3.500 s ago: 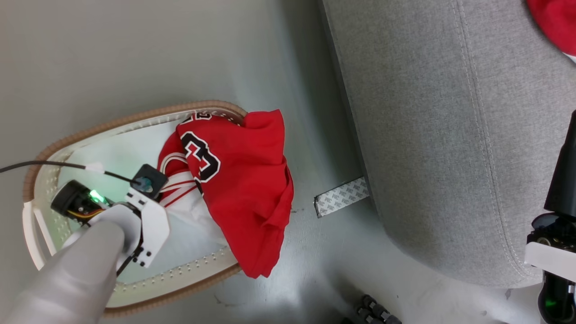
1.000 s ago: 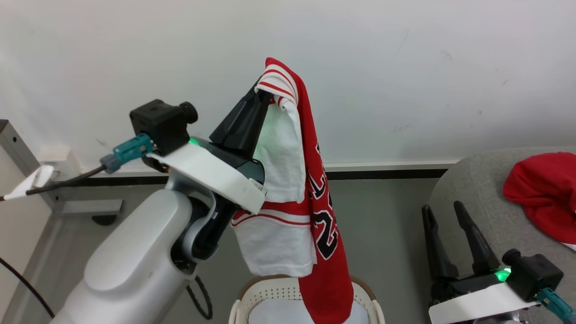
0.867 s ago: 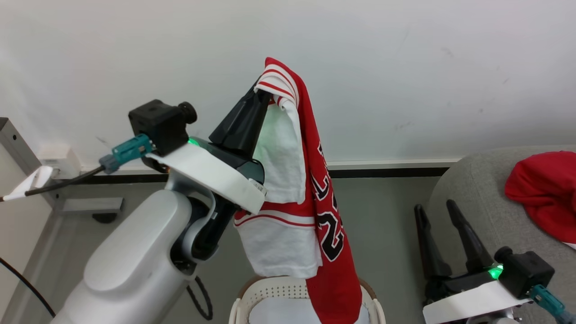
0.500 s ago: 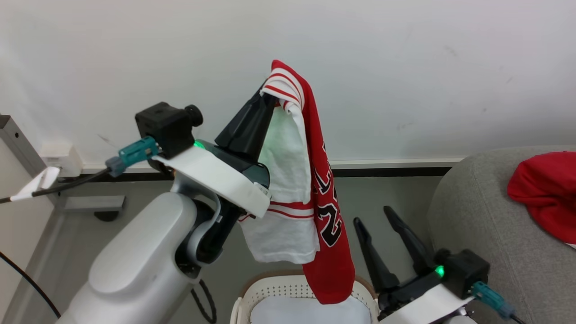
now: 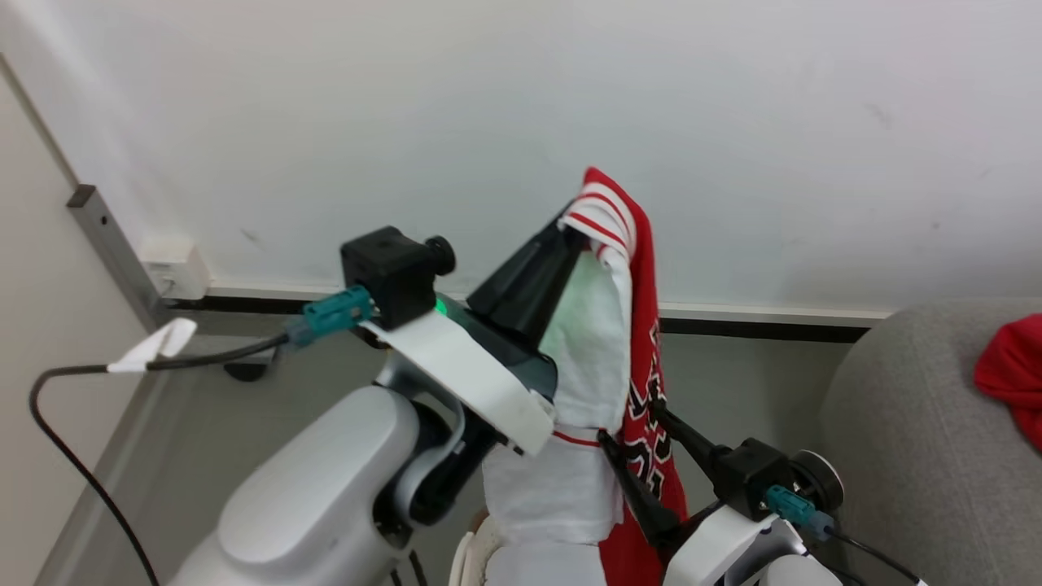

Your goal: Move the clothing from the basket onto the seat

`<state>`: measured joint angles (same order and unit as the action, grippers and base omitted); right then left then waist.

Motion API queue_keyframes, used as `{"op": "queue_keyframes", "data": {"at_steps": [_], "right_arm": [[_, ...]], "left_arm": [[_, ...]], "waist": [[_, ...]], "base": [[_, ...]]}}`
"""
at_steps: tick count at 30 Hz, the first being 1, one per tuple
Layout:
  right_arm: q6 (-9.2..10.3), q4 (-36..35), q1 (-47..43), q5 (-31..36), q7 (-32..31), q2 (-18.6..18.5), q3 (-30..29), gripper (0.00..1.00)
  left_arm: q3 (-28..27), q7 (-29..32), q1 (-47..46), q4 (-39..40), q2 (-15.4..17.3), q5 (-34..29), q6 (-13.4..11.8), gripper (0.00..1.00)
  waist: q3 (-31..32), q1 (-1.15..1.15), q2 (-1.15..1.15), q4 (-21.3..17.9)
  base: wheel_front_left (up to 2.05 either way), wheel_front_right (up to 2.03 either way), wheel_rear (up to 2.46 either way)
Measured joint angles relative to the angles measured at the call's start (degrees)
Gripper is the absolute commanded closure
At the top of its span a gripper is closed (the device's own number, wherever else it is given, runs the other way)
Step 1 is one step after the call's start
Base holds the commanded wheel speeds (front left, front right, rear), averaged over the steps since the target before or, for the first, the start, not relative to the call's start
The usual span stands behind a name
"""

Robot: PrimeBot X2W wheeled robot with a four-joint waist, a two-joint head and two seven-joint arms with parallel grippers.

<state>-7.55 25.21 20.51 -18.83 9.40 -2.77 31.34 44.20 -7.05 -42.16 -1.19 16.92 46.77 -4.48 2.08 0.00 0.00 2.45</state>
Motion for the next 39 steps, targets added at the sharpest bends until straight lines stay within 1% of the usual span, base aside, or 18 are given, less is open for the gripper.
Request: {"op": "queue_keyframes", "data": {"at_steps": [4, 11, 12, 13, 14, 20, 28, 31, 33, 39], "right_arm": [[0.0, 4.17, 1.06, 1.21, 0.04, 0.01, 0.11, 0.0], [0.0, 10.85, 1.68, 1.98, 1.34, -0.02, -2.42, 0.0], [0.0, 11.6, 1.87, 2.03, 1.81, -0.03, -2.81, 0.21], [0.0, 12.18, 2.02, 2.02, 2.24, -0.03, -3.23, 0.8], [0.0, 12.54, 2.21, 1.87, 2.74, -0.03, -3.55, 1.0], [0.0, 13.84, 3.17, -0.6, 4.28, -0.03, -4.16, 1.0], [0.0, 13.76, 3.35, -3.11, 5.2, -0.03, -5.11, 1.0], [0.0, 12.01, 3.43, -4.95, 5.33, -0.03, -6.25, 1.0], [0.0, 10.68, 3.43, -6.04, 5.38, -0.04, -7.2, 1.0], [0.0, 4.21, 2.53, -10.72, 5.56, -0.01, -10.89, 1.0]], "left_arm": [[2.01, 1.03, 0.76, 1.67, -1.32, 0.13, 0.64, 1.0], [5.23, 3.02, 2.07, 5.2, -2.61, 0.53, 1.16, 1.0], [5.61, 3.26, 2.19, 5.64, -2.82, 0.54, 1.16, 1.0], [5.91, 3.54, 2.28, 6.01, -2.92, 0.58, 1.16, 1.0], [6.03, 3.64, 2.44, 6.35, -2.98, 0.66, 1.15, 1.0], [5.71, 3.94, 3.14, 6.01, -1.7, 0.68, 0.4, 1.0], [5.08, 2.87, 3.31, 4.98, -1.23, 0.6, 0.29, 1.0], [4.39, 2.4, 3.73, 4.16, -0.7, 0.71, -0.12, 1.0], [4.2, 2.04, 4.37, 3.16, 0.27, 0.71, -0.18, 1.0], [4.11, 0.33, 6.39, 1.75, 1.34, 0.69, -0.12, 1.0]], "waist": [[0.12, 0.0, 0.0, 1.88], [0.45, 0.0, 0.0, 5.37], [0.51, 0.0, 0.0, 5.84], [0.58, 0.0, 0.0, 6.31], [0.64, 0.0, 0.0, 6.74], [0.8, 0.0, 0.0, 8.12], [0.8, 0.0, 0.0, 7.46], [0.68, 0.0, 0.0, 6.77], [0.54, 0.0, 0.0, 6.21], [-0.03, 0.0, 0.0, 4.66]], "base": [[0.0, 0.0, 0.0], [0.0, 0.0, 0.0], [0.0, 0.0, 0.0], [0.0, 0.0, 0.0], [0.0, 0.0, 0.0], [0.0, 0.0, 0.0], [0.0, 0.0, 0.0], [0.0, 0.0, 0.0], [0.0, 0.0, 0.0], [0.0, 0.0, 0.0]]}}
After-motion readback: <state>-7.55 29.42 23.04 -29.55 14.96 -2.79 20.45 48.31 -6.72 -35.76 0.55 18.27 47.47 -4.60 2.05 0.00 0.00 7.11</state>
